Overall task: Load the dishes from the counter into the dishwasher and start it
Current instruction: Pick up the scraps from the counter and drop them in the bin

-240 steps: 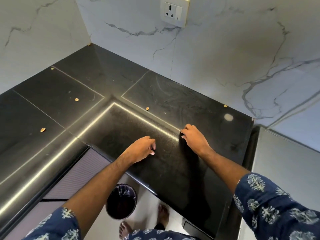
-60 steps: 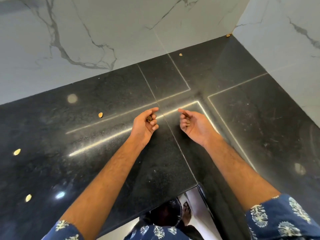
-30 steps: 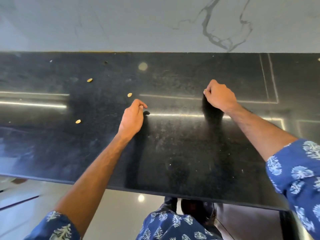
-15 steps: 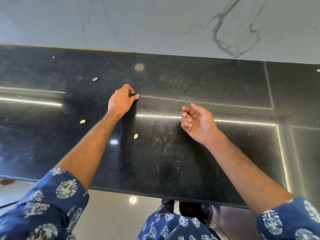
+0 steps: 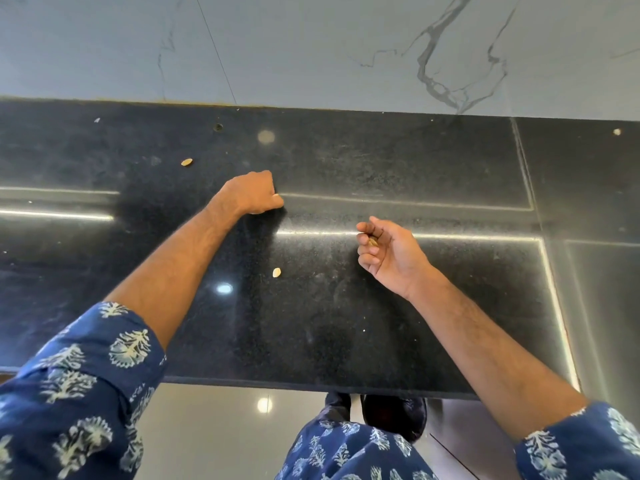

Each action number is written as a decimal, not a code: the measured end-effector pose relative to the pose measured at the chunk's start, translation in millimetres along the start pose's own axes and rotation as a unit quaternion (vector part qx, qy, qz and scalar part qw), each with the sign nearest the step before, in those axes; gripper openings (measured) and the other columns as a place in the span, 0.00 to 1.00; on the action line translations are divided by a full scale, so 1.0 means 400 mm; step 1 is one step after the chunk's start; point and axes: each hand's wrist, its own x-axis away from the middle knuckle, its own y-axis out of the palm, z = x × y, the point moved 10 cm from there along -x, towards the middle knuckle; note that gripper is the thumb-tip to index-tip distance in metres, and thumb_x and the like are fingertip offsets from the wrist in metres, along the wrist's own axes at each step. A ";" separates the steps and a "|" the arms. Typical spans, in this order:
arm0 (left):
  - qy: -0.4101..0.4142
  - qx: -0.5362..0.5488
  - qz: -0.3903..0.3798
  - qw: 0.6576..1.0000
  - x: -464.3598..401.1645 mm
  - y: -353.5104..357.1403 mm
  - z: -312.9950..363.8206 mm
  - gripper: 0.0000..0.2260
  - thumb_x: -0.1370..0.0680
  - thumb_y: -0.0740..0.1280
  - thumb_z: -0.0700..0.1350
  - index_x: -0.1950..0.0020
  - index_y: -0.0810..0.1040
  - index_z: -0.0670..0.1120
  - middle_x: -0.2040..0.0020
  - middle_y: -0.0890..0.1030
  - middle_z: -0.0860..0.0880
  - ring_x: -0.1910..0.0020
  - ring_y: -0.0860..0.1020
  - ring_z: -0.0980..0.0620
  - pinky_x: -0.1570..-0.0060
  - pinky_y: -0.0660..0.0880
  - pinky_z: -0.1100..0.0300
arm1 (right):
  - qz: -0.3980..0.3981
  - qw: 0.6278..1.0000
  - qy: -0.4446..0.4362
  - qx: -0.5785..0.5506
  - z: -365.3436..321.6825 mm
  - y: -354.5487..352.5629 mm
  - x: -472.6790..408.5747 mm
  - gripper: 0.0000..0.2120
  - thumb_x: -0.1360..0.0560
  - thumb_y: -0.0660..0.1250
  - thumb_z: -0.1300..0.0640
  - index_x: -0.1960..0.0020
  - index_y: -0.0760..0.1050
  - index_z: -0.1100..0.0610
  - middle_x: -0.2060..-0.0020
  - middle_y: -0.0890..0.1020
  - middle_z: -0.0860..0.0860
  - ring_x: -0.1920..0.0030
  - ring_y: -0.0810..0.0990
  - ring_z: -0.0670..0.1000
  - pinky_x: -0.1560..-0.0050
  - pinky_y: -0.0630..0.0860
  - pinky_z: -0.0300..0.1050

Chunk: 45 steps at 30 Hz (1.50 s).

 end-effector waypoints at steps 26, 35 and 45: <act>0.012 0.922 0.024 0.387 0.513 0.240 -0.025 0.13 0.18 0.55 0.45 0.63 0.68 0.48 0.74 0.59 0.54 0.79 0.56 0.57 0.81 0.54 0.63 | 0.087 0.970 -0.053 0.221 0.246 0.097 0.158 0.15 0.18 0.53 0.66 0.40 0.77 0.65 0.71 0.66 0.48 0.75 0.59 0.43 0.76 0.55 0.35; -0.043 0.845 0.047 0.532 0.513 0.202 -0.229 0.12 0.15 0.54 0.42 0.51 0.76 0.45 0.72 0.63 0.54 0.77 0.59 0.59 0.78 0.56 0.65 | 0.221 0.696 -0.189 0.656 0.199 0.209 0.050 0.07 0.25 0.69 0.51 0.53 0.80 0.54 0.62 0.81 0.47 0.55 0.79 0.51 0.56 0.73 0.44; -0.061 0.456 0.103 0.882 0.393 0.098 -0.541 0.18 0.17 0.60 0.52 0.63 0.75 0.46 0.75 0.68 0.56 0.75 0.65 0.56 0.74 0.61 0.59 | 0.335 0.605 -0.206 0.693 0.238 0.250 -0.010 0.09 0.27 0.72 0.46 0.56 0.77 0.50 0.60 0.81 0.45 0.57 0.81 0.51 0.57 0.77 0.48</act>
